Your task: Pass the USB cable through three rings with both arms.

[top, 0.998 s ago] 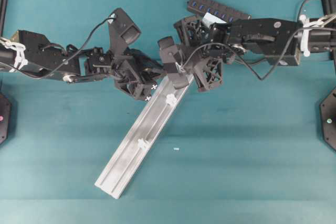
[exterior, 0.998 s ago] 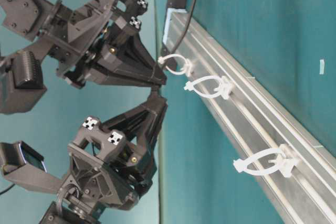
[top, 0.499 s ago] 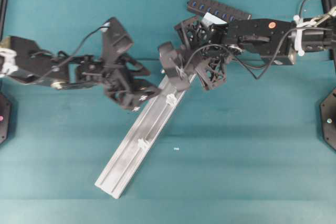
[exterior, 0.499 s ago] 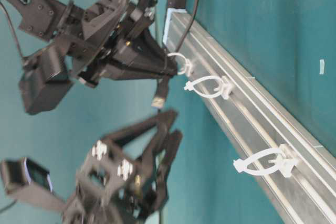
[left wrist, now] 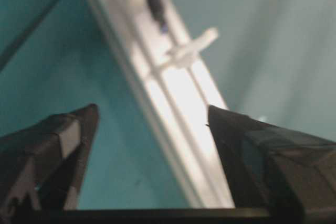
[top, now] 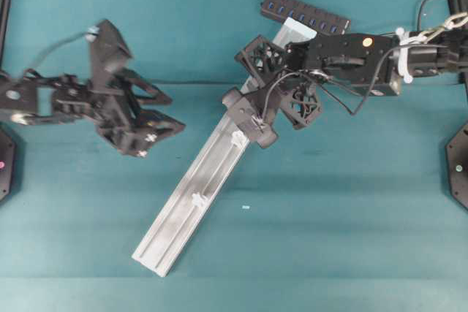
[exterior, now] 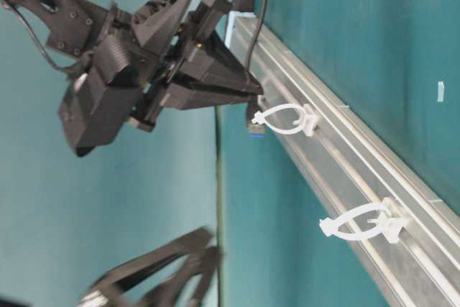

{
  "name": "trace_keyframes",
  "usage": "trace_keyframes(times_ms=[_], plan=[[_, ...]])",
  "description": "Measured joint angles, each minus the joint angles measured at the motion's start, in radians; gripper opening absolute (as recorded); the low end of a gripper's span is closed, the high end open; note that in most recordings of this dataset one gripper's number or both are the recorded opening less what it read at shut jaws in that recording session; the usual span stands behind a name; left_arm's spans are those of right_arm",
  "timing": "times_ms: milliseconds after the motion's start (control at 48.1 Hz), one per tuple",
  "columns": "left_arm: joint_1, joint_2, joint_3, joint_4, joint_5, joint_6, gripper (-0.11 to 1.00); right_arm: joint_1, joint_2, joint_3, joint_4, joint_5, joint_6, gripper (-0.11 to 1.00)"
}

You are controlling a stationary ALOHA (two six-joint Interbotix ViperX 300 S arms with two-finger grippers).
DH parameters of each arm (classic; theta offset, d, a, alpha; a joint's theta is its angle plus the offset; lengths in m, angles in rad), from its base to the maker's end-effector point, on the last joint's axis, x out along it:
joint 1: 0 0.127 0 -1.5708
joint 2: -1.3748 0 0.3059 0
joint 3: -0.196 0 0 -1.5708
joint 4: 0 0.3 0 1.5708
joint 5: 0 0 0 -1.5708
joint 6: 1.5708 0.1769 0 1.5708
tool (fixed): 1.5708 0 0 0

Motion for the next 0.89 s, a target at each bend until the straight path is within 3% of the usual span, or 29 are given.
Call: trace_keyframes(times_ms=[249, 894], plan=[[0.0, -0.115, 0.046, 0.0, 0.041, -0.002, 0.89, 0.002, 0.003, 0.005, -0.015, 0.035, -0.043, 0.1], [-0.002, -0.293, 0.107, 0.0, 0.123, 0.0, 0.88, 0.046, 0.003, 0.006, -0.02, 0.041, -0.049, 0.1]])
